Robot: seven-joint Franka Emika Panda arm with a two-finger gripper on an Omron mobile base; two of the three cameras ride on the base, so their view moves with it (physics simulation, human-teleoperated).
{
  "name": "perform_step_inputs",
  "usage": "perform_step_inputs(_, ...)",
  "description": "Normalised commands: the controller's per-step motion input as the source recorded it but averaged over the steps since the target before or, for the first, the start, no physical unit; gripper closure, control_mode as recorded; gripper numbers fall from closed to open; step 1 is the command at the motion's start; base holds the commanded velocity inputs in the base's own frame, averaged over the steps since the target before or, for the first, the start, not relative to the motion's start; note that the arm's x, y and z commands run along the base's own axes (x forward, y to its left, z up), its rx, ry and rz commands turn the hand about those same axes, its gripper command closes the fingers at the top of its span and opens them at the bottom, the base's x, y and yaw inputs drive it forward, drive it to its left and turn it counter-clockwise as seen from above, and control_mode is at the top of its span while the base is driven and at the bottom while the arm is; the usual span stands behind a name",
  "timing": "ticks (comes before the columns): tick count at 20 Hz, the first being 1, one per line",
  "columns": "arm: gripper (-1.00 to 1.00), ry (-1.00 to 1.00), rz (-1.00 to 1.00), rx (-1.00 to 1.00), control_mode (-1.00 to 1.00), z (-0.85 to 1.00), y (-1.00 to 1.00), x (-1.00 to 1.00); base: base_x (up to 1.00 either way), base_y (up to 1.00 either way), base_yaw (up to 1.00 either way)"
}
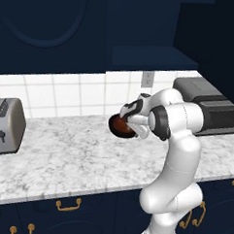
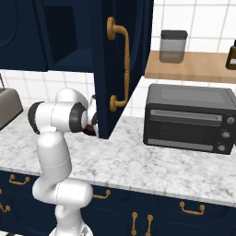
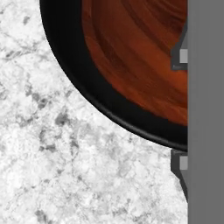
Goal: Pick up the bowls on the counter and stack them on top of one another in the open cabinet. Place the smaller bowl on top of the larger bowl.
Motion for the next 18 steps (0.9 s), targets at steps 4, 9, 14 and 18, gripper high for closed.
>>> perform_step_inputs(4,1.0,-0.01,0.0,0.0,-1.0,0.01,0.0,0.0,0.0,0.0,0.0)
perform_step_inputs(9,1.0,0.0,-0.01,0.01,-1.0,0.31,0.0,-0.32,0.0,0.0,0.0)
perform_step_inputs(14,1.0,-0.13,-0.06,0.01,-1.0,0.95,-0.02,-0.99,0.0,0.0,0.0)
perform_step_inputs(18,1.0,-0.16,-0.04,0.03,-1.0,1.0,-0.15,-1.0,0.0,0.0,0.0)
